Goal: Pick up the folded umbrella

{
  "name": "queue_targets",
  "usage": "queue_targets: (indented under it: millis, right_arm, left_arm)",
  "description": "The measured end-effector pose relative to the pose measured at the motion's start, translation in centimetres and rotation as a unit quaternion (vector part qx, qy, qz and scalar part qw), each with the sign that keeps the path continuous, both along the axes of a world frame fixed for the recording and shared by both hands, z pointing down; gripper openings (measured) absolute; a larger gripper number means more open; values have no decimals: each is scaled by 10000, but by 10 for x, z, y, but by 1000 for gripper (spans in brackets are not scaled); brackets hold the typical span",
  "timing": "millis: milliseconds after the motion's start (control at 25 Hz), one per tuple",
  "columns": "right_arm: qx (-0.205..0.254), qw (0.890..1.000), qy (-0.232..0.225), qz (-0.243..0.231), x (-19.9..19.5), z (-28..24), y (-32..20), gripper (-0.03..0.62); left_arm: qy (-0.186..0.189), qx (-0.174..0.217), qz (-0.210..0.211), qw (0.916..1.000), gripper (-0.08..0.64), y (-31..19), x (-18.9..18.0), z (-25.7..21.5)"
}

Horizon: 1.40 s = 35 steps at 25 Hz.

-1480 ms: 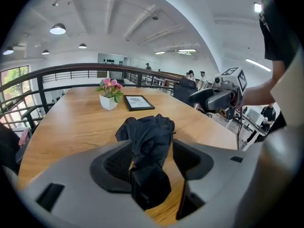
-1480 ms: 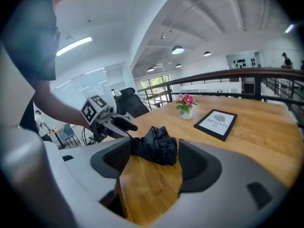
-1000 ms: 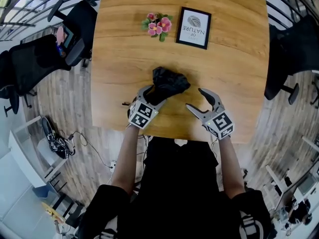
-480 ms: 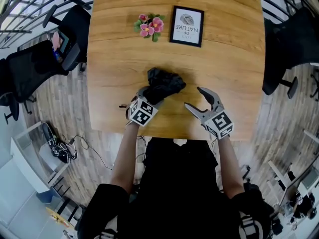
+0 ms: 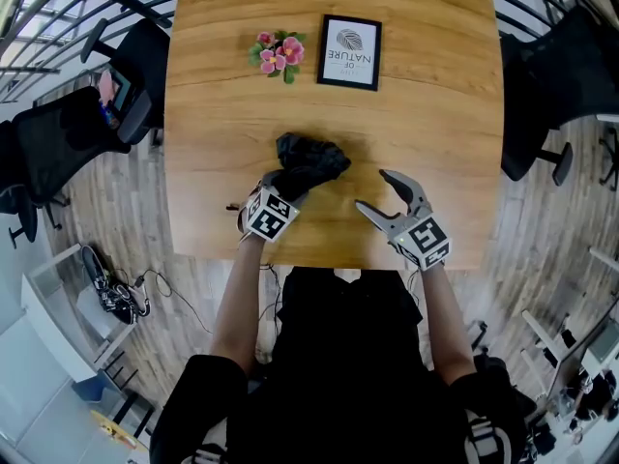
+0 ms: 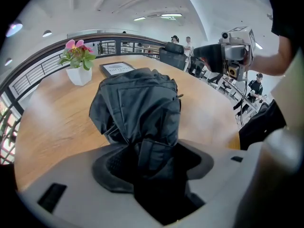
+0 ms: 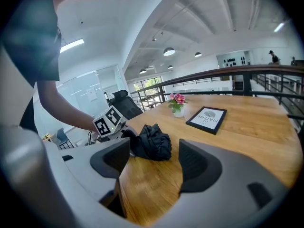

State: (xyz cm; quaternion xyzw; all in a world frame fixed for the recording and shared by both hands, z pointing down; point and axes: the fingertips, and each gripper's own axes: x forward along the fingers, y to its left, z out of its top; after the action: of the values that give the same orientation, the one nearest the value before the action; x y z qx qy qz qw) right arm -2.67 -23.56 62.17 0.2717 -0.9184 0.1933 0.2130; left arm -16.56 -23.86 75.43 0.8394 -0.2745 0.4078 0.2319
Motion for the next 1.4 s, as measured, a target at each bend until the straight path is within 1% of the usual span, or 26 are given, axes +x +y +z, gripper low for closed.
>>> queue_targets:
  millis: [160, 240, 320, 480, 560, 720, 880, 1000, 1200, 1280, 1400]
  right_arm:
    - [43, 10000, -48, 34, 6, -3, 3, 322]
    - [45, 10000, -27, 20, 8, -4, 5, 322]
    - [70, 10000, 3, -1, 8, -6, 6, 325]
    - [158, 9998, 6, -116, 8, -12, 11, 348]
    - [219, 9997, -31, -135, 8, -18, 13, 350]
    - [320, 9993, -48, -196, 12, -24, 17, 350]
    - [521, 9985, -37, -186, 15, -38, 17, 354]
    - [619, 9977, -2, -284, 20, -43, 20, 356]
    - [714, 9967, -13, -395, 23, -51, 26, 357]
    - [734, 9962, 82, -468, 26, -53, 26, 356]
    - [888, 9948, -7, -505, 29, -63, 23, 353]
  left_arm:
    - [259, -260, -424, 9984, 273, -2, 3, -4]
    - [251, -237, -512, 9981, 272, -3, 3, -5]
    - [201, -172, -510, 9983, 272, -4, 4, -6]
    - [176, -135, -542, 9983, 265, -1, 5, -9]
    - [234, -123, -629, 9977, 265, 4, 6, -15]
    - [449, -95, -951, 9944, 264, 13, 9, -33]
    - [526, 89, -1114, 9923, 264, 20, 10, -51]
    - [662, 309, -1205, 9900, 264, 22, 16, -75]
    - [860, 838, -1323, 9839, 265, 20, 26, -119]
    - [938, 1060, -1338, 9809, 265, 18, 31, -137]
    - [967, 1371, -1347, 9766, 264, 16, 38, -164]
